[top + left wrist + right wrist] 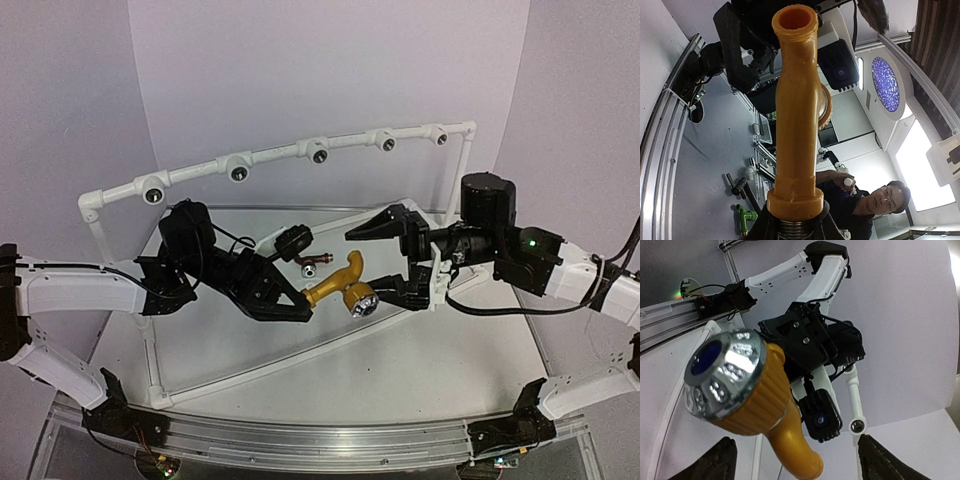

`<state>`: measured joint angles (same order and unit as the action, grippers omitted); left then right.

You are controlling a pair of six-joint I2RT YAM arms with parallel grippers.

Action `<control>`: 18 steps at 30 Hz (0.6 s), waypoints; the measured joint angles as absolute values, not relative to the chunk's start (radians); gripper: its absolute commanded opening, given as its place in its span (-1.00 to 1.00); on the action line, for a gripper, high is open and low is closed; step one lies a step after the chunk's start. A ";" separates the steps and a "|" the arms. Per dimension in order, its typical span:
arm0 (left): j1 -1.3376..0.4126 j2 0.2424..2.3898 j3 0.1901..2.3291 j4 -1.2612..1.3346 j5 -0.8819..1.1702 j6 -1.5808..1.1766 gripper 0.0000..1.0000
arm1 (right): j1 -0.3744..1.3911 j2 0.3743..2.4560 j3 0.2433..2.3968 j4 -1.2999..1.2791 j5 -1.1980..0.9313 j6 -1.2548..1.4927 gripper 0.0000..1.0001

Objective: Install the water faucets
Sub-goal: Pass from the left arm to the right

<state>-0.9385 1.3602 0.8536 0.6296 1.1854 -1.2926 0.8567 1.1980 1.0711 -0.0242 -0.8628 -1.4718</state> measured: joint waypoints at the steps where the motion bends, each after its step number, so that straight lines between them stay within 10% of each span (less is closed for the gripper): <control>1: -0.940 1.361 0.854 0.630 1.186 -1.296 -1.00 | 0.866 1.204 1.077 -0.025 -0.867 -1.486 0.51; 18: -0.949 1.380 0.854 0.639 1.238 -1.336 -0.99 | 0.997 1.287 1.124 -0.098 -0.878 -1.631 -0.09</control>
<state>-0.9489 1.3804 0.8539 0.6387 1.2385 -1.3361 0.9965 1.2867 1.1239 -0.0982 -0.8784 -1.6308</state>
